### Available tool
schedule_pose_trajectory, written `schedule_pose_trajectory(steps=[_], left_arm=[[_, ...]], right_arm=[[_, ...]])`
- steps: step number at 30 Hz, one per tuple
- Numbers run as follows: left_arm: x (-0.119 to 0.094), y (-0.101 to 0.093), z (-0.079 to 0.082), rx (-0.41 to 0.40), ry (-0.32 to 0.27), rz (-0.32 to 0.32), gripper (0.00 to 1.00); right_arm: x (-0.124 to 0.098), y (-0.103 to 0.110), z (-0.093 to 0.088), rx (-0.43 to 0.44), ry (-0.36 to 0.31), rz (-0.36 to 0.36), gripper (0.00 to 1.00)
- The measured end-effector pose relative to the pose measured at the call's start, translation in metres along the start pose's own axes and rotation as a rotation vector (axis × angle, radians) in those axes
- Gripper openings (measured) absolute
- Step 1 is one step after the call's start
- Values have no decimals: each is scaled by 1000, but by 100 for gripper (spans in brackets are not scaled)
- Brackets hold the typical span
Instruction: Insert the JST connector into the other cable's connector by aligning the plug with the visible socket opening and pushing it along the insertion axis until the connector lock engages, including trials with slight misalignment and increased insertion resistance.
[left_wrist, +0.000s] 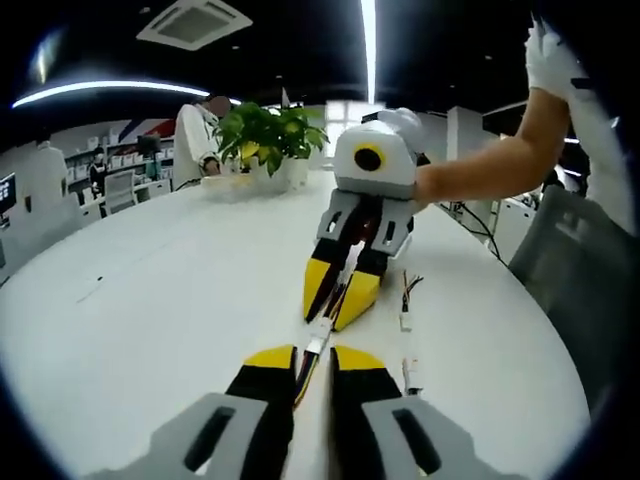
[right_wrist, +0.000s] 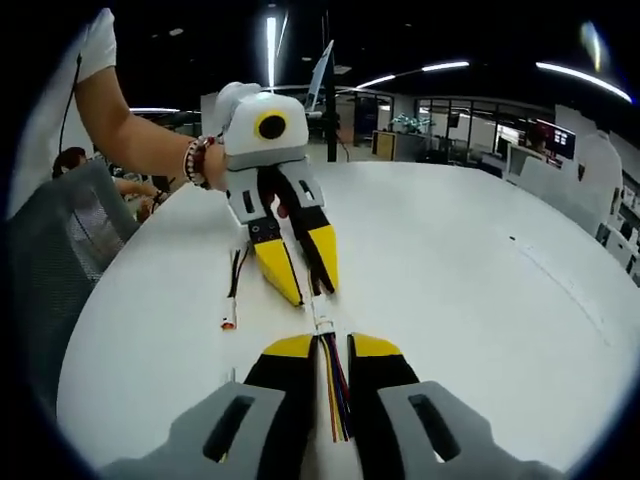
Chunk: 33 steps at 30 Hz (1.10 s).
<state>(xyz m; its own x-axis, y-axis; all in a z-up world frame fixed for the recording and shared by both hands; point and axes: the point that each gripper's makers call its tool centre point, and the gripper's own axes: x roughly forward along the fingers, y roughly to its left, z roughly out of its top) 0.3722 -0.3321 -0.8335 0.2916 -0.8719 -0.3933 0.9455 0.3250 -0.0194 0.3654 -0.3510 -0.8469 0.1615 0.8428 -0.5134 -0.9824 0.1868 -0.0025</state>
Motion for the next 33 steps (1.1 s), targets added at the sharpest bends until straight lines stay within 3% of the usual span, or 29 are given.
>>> schedule_pose_trajectory(steps=[8, 14, 20, 26, 33], left_arm=[[-13, -8, 17, -12, -39, 23, 12], [-20, -17, 17, -24, -46, 24, 12], [-24, -38, 7, -28, -21, -5, 12], [-20, -61, -10, -37, 25, -33, 12], [-16, -71, -19, -48, 37, -44, 13]], right_arm=[[-17, 1, 14, 18, -35, -28, 8], [-24, 18, 20, 17, -43, -17, 7], [-26, 40, 15, 30, -33, 22, 7], [-28, 64, -4, 30, 25, 58, 8], [-33, 73, -16, 35, 46, 54, 9]])
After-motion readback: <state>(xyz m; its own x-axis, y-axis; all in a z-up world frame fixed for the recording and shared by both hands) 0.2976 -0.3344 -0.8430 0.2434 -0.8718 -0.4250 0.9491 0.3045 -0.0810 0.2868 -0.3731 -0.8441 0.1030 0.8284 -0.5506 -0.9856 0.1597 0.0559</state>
